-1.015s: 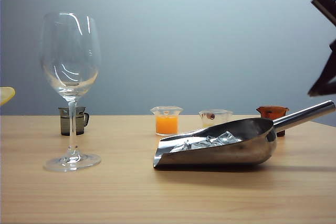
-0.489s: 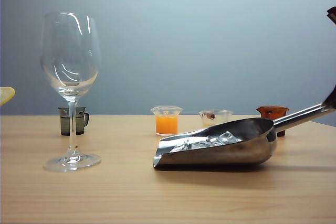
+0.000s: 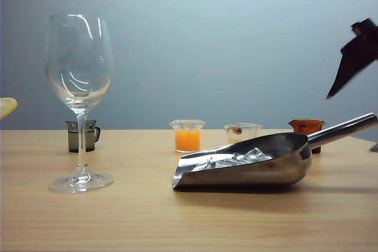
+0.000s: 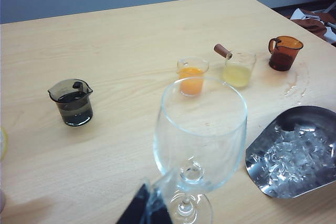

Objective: Pick up the ice scoop on the desk filled with ice cubes, pour the ice into the goblet, and finally put the scoop back on the table.

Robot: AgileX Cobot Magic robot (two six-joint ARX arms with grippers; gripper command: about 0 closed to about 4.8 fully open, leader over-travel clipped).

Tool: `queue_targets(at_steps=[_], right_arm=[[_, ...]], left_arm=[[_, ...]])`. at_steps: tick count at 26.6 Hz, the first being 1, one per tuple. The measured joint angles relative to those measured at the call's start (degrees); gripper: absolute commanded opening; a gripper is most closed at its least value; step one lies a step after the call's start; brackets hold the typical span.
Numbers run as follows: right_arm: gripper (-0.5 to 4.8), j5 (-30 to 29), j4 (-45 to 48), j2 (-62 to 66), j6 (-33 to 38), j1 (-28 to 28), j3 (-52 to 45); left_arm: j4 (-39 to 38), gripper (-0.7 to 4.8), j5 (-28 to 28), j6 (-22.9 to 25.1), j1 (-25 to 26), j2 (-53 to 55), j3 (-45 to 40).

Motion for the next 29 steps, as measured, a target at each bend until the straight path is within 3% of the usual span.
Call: queue_targets(at_steps=[3,8,11,14,18,22,29], right_arm=[[4.79,0.0,6.1,5.2,0.1,0.0,0.0],[3.82,0.0,17.0,15.8,0.5,0.0,0.1],[2.24,0.0,22.1,19.1,1.7,0.0,0.1],[1.68,0.5,23.3,19.8,1.8,0.0,0.1],[1.43,1.5,23.2,20.0,2.0,0.0,0.1],[0.46,3.3,23.9,20.1,3.4,0.0,0.2],[-0.06,3.9,25.2,20.1,6.1,0.0,0.5]], left_arm=[[0.0,-0.06,0.0,0.0,0.0,0.0,0.0],[0.0,-0.06,0.1,0.0,0.0,0.0,0.0],[0.0,-0.06,0.1,0.0,0.0,0.0,0.0],[0.0,-0.06,0.1,0.0,0.0,0.0,0.0],[0.0,-0.06,0.1,0.0,0.0,0.0,0.0],[0.0,-0.06,0.1,0.0,0.0,0.0,0.0],[0.0,-0.06,0.1,0.0,0.0,0.0,0.0]])
